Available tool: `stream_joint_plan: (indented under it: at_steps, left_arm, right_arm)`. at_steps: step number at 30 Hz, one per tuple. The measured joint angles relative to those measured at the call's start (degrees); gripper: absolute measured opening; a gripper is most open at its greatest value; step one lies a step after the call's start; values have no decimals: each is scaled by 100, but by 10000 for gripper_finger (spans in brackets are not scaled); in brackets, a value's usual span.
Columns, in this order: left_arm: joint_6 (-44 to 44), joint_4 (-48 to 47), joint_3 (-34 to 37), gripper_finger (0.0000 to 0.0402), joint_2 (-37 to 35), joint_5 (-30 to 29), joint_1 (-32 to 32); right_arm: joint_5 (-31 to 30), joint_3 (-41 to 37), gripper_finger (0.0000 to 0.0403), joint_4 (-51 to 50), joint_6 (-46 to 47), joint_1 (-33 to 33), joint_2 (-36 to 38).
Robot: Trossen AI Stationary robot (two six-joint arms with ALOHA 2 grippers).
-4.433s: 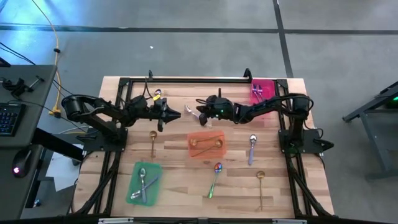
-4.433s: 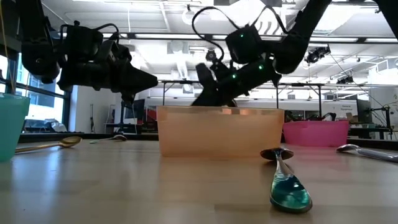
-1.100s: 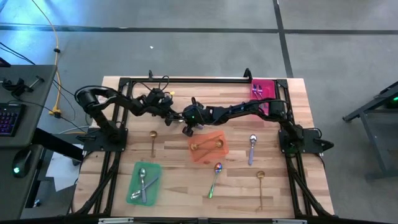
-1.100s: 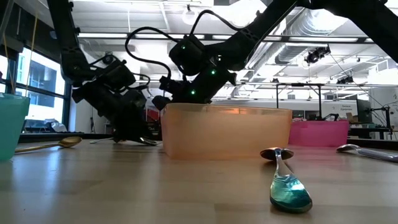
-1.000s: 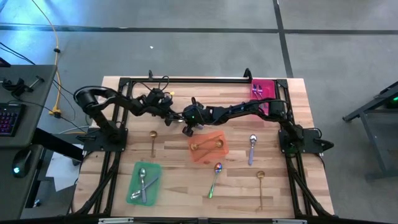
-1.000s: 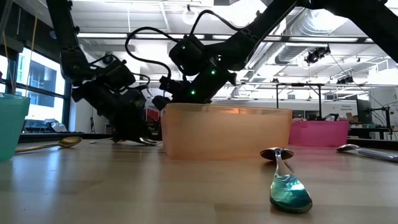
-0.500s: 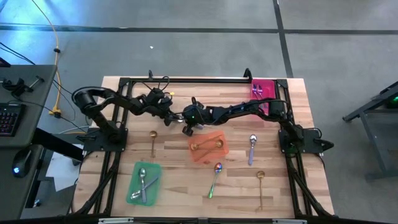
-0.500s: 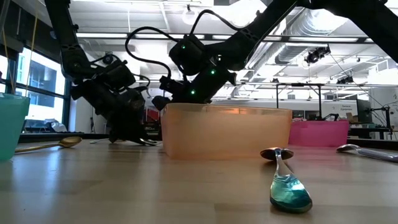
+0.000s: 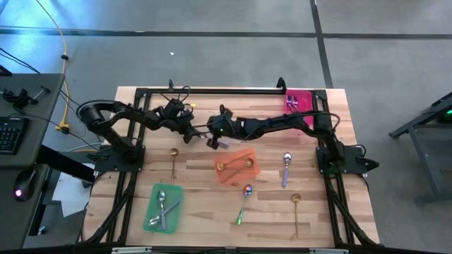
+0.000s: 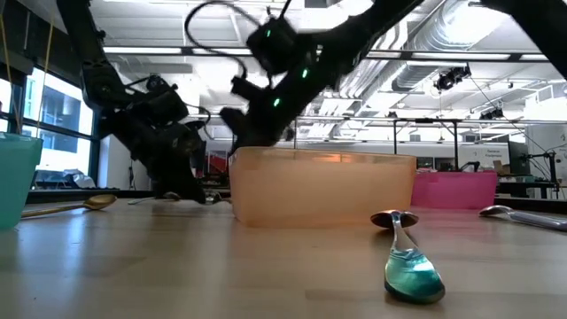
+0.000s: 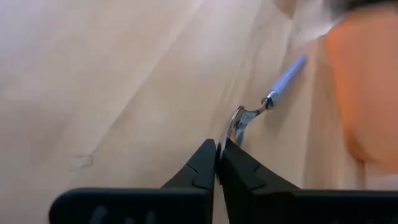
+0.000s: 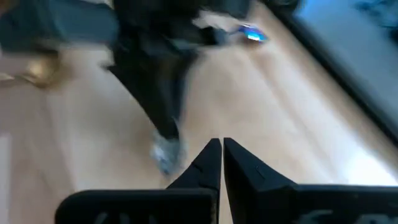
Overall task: Sort silverware by color (type)
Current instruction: Put the top violet spoon into the green bin
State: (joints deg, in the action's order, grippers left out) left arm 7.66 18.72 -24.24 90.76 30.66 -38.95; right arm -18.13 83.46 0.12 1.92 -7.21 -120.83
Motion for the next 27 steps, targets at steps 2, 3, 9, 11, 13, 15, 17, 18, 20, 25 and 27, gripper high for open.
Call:
stream_joint_plan:
  at_steps: [2,3,9,11,13,15,17,18,20,25,27]
  left_arm:
    - [-82,-197,-11,3,-352,-12,-23]
    - [-139,-363,-19,3,-548,-10,-50]
    - [-443,-2166,-225,1,-1961,-47,-8]
    - [-468,-2674,-406,1,-2381,-266,132]
    - [-442,-3156,-596,1,-2780,-423,292]
    - [-333,-3629,-852,1,-3127,-591,489]
    - [-188,-4068,-1078,1,-3372,-789,730]
    - [-122,-4316,-1185,1,-3500,-885,861]
    - [-52,-4725,-1457,1,-3712,-962,1132]
    - [14,-6069,-2188,1,-3892,-1025,2004]
    - [17,-6646,-2492,1,-3878,-1008,2411]
  right_arm:
    - [-357,0,0,-385,-73,31,274]
    - [-538,-2,0,-536,-122,42,385]
    - [-928,-103,0,-776,-374,-29,904]
    - [-929,-370,0,-496,-377,-123,1013]
    - [-902,-757,0,-43,-275,-242,1144]
    - [-871,-1229,0,575,-130,-359,1285]
    - [-832,-1753,0,1181,70,-458,1475]
    - [-839,-2004,0,1455,161,-493,1569]
    - [-788,-2482,0,1999,348,-535,1774]
    - [-724,-3391,0,2767,562,-515,2235]
    - [-717,-3634,0,2900,561,-484,2396]
